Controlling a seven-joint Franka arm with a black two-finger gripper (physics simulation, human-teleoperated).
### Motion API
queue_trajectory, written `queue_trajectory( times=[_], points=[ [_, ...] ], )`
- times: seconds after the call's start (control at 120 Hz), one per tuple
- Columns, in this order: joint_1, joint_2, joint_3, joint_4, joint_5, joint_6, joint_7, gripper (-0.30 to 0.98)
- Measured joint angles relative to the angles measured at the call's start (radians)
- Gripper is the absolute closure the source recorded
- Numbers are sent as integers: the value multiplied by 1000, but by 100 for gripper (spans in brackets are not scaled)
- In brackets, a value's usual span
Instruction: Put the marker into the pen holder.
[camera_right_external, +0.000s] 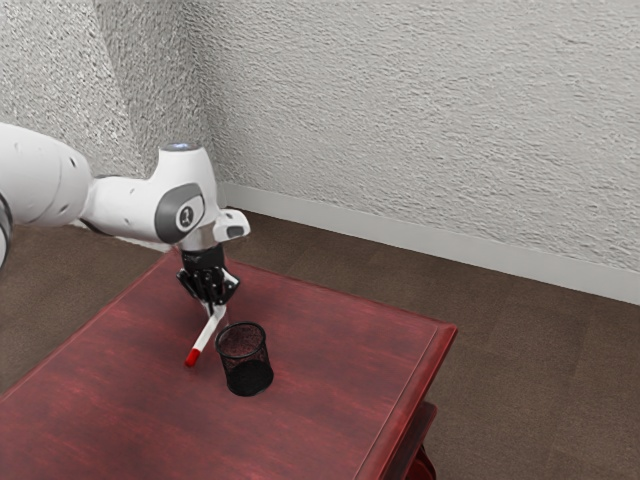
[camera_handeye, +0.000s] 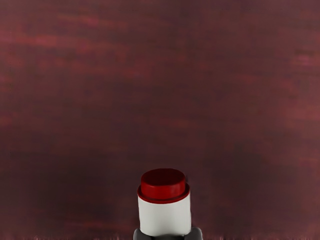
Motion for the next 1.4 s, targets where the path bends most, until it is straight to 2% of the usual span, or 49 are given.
queue_trajectory(
  times=[0.208,0.375,0.492,0.608,0.867,1.258,1.4],
  points=[
    [1,-156,-5,7,152,2,-9,79],
    [2,-291,-97,-41,250,5,-22,79],
    [-19,-430,-156,-164,294,23,-47,79],
    [-19,-545,-229,-235,319,34,-81,79],
    [-6,-642,-338,-348,344,74,-183,79],
    [-1,-649,-402,-413,339,118,-339,78],
    [20,-614,-402,-407,372,142,-374,78]
  ],
)
